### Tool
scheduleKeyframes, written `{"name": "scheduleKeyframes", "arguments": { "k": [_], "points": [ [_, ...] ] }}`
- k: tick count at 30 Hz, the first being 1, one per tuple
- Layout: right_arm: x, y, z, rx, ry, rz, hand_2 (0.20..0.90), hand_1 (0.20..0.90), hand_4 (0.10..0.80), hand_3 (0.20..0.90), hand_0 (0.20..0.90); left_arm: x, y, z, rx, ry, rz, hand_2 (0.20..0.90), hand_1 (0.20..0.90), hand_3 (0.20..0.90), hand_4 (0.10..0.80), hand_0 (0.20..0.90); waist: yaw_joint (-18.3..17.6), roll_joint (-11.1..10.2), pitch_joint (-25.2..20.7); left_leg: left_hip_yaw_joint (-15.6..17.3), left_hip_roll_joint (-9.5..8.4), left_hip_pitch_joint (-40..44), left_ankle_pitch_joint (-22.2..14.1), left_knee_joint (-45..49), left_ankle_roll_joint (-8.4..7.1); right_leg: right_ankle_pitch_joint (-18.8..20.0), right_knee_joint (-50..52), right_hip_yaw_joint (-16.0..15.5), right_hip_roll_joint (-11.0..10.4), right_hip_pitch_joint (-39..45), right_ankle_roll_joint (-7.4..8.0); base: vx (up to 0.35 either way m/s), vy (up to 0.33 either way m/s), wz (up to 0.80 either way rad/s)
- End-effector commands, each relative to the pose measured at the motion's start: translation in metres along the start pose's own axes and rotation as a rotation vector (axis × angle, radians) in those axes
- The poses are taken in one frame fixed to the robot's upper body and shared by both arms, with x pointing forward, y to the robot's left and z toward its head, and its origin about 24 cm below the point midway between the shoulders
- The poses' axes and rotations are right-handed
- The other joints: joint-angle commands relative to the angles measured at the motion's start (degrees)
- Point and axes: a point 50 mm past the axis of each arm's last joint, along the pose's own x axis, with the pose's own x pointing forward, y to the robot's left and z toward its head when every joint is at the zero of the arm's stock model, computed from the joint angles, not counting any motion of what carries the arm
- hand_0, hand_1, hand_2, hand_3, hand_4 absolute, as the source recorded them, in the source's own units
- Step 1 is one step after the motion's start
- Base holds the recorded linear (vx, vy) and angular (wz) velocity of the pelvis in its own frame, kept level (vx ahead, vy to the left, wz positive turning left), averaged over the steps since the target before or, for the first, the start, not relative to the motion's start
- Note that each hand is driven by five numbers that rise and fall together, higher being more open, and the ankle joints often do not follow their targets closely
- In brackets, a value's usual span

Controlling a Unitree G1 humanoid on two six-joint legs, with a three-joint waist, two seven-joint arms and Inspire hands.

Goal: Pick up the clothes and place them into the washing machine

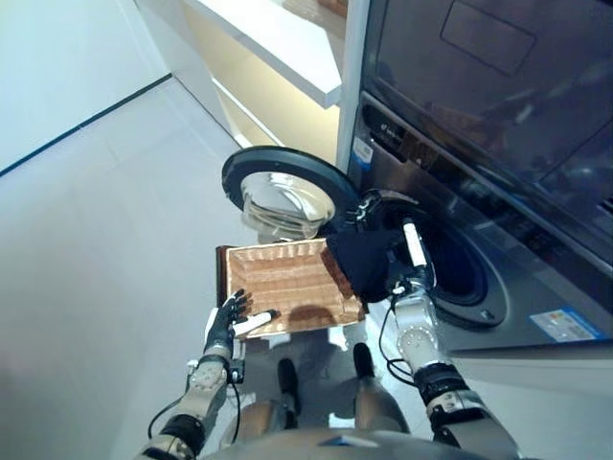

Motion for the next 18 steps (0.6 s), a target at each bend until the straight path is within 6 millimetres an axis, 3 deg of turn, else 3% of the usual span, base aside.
{"name": "scheduleKeyframes", "arguments": {
  "k": [1,10,11,14,15,18],
  "points": [
    [0.009,0.064,0.038,0.089,-0.201,0.257,0.2,0.2,0.3,0.2,0.2,0.01,-0.01,0.034,-0.014,-0.149,-0.036,0.9,0.9,0.9,0.8,0.9,0.4,1.9,-0.6,-0.9,-1.95,-2.3,-3.7,5.2,-3.79,-7.4,9.2,0.5,0.8,-1.1,-0.65,0.0,0.0,0.0],
    [-0.002,0.098,0.06,-0.131,-0.304,0.465,0.2,0.2,0.3,0.2,0.2,0.012,-0.012,0.044,0.088,-0.198,-0.041,0.9,0.9,0.9,0.8,0.9,0.2,1.4,-0.6,-1.0,-1.81,-2.3,-3.3,4.6,-3.78,-7.2,9.4,0.4,0.8,-1.3,-0.57,0.0,0.0,0.0],
    [-0.006,0.111,0.07,-0.208,-0.36,0.523,0.2,0.2,0.3,0.2,0.2,0.013,-0.01,0.046,0.129,-0.208,-0.041,0.9,0.9,0.9,0.8,0.9,0.4,0.7,-1.0,-1.0,-1.66,-2.2,-3.3,4.7,-3.77,-7.1,9.3,0.3,0.9,-1.1,-0.54,0.0,0.0,0.0],
    [-0.009,0.123,0.081,-0.274,-0.412,0.566,0.2,0.2,0.3,0.2,0.2,0.014,-0.01,0.05,0.185,-0.229,-0.052,0.9,0.9,0.9,0.8,0.9,0.5,0.0,-1.4,-1.0,-1.53,-1.9,-3.4,4.7,-3.8,-7.1,9.2,0.2,0.9,-0.7,-0.51,0.0,0.0,0.0],
    [-0.012,0.134,0.096,-0.362,-0.485,0.601,0.2,0.2,0.3,0.2,0.2,0.014,-0.007,0.055,0.243,-0.257,-0.063,0.9,0.9,0.9,0.8,0.9,0.7,-0.7,-2.0,-1.1,-1.38,-1.5,-3.4,4.7,-3.83,-7.2,9.1,0.0,0.9,-0.1,-0.46,0.0,0.0,0.0],
    [-0.013,0.15,0.112,-0.483,-0.565,0.636,0.2,0.2,0.3,0.2,0.2,0.017,0.001,0.055,0.319,-0.251,-0.057,0.9,0.9,0.9,0.8,0.9,1.0,-2.0,-3.1,-1.3,-1.05,-0.5,-3.5,4.4,-3.91,-7.2,8.6,-0.5,0.9,1.1,-0.42,0.042,-0.022,0.02]
  ]
}}
